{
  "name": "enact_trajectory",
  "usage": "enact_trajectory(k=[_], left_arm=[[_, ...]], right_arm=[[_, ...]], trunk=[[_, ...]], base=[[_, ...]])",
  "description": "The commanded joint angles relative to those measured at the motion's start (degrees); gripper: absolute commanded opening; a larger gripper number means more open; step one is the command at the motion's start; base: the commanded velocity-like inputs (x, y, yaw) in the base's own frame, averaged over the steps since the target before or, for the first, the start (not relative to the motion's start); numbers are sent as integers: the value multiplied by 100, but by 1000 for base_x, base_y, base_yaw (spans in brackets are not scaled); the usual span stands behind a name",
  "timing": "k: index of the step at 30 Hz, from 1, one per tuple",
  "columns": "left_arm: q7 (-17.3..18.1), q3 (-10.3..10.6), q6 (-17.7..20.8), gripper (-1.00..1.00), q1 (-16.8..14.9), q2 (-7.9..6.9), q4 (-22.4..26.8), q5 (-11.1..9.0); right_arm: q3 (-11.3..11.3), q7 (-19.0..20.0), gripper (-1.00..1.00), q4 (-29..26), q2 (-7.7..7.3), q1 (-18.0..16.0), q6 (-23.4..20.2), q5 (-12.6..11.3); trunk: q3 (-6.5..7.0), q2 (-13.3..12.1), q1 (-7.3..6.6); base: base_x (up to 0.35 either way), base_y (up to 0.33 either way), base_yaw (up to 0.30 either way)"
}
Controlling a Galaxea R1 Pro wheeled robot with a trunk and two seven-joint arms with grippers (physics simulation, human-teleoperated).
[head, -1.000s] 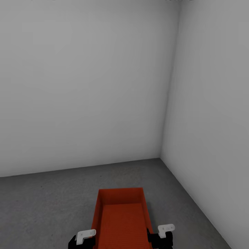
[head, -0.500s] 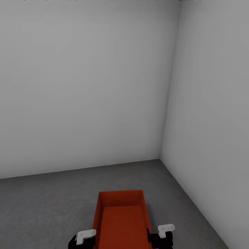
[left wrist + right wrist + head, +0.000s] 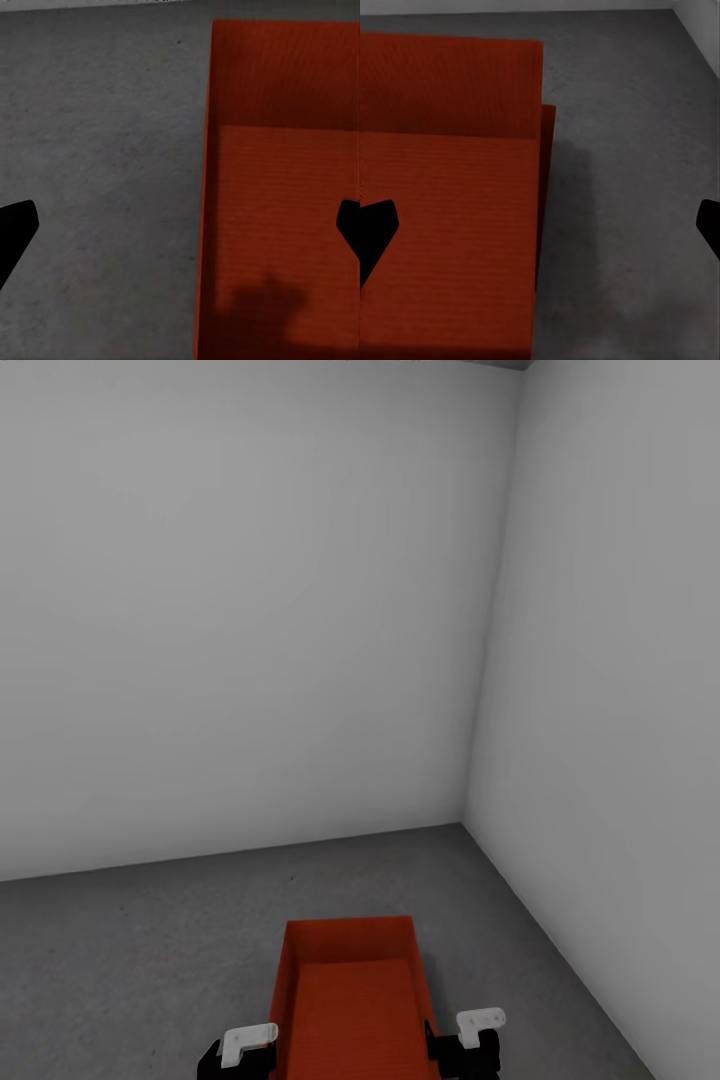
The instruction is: Move the two storage containers from the living room to the garage. In the garage, place one container on the floor and stack the other container on top of it (either order is fine).
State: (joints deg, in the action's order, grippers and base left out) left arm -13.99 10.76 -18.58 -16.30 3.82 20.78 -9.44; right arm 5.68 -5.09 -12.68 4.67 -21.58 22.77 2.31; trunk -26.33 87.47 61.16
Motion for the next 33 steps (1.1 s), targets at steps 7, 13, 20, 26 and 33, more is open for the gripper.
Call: enact_trajectory(k=[7, 13, 20, 26, 33], left_arm=[[-33, 49, -23, 100, -5, -4, -4, -58], [-33, 49, -23, 100, -5, -4, -4, -58], [-33, 49, -23, 100, -5, -4, -4, -58], [-33, 49, -23, 100, -5, -4, -4, -58], [-33, 51, -28, 100, -5, -4, -4, -58]], right_arm=[[42, -53, 100, 8, -1, -4, 9, 24], [40, -53, 100, 8, -1, -4, 9, 24], [41, -53, 100, 4, -1, -4, 9, 24], [40, -53, 100, 6, -1, -4, 9, 24], [39, -53, 100, 6, -1, -4, 14, 24]], trunk=[[120, -279, -155], [228, -520, -287], [353, -800, -440], [461, -1041, -572], [461, -1041, -572]], base=[[0, 0, 0], [0, 0, 0], [0, 0, 0], [0, 0, 0], [0, 0, 0]])
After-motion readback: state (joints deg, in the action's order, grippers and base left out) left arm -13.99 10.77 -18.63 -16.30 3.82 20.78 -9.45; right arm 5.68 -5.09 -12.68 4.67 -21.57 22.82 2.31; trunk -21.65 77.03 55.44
